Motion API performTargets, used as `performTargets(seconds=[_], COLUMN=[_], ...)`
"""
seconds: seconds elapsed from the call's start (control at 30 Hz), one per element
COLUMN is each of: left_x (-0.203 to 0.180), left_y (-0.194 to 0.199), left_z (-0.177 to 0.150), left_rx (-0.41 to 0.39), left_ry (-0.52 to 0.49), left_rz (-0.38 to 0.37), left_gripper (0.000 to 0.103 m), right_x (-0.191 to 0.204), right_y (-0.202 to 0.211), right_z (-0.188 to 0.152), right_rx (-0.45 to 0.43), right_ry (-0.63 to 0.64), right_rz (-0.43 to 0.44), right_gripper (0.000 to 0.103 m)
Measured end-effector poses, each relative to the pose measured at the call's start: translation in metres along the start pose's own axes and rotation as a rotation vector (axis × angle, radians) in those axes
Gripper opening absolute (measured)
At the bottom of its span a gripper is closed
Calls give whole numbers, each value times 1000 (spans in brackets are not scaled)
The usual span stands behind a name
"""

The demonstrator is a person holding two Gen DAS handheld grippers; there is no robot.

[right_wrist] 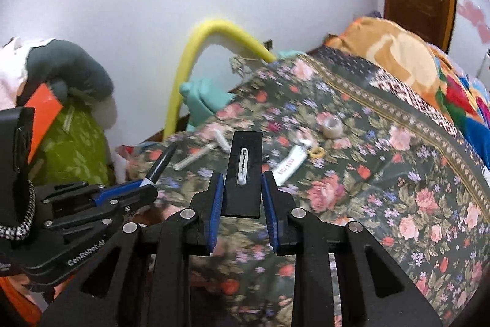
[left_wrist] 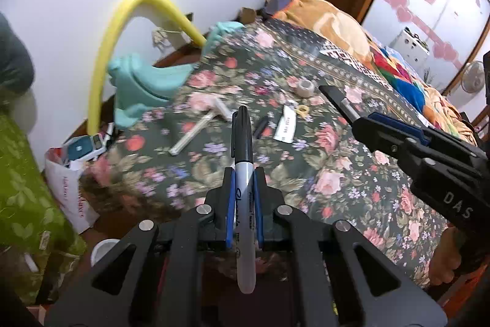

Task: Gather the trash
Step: 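Carry the marker and black item with both grippers over the white bin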

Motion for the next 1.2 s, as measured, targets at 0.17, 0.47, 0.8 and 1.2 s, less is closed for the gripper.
performTargets(seconds=[0.17,0.47,0.8,1.2], left_x=[30,94,168,244], left_y=[31,83,119,102], left_z=[-14,-50,-103,-172], left_rx=[-36,-83,-86,13], left_ry=[41,128,235,394], left_rz=[29,99,183,228], left_gripper=[10,10,10,10], right_x=[44,123,213,287], right_y=[12,22,17,-26], right_z=[1,-11,-40,-88], right_rx=[-25,-29,8,144], right_ry=[50,138,249,341], right_rz=[39,116,193,232], right_gripper=[23,23,23,23])
Point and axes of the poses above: each gripper's, at about its wrist camera, not at the fingertips, and y roughly against the way its jaws point, x to its left, z to its top, the point moved 8 cm from there along -y, roughly the way its jaws point, and after that the axes turned 2 degrees about -z, right-handed, at the moved point
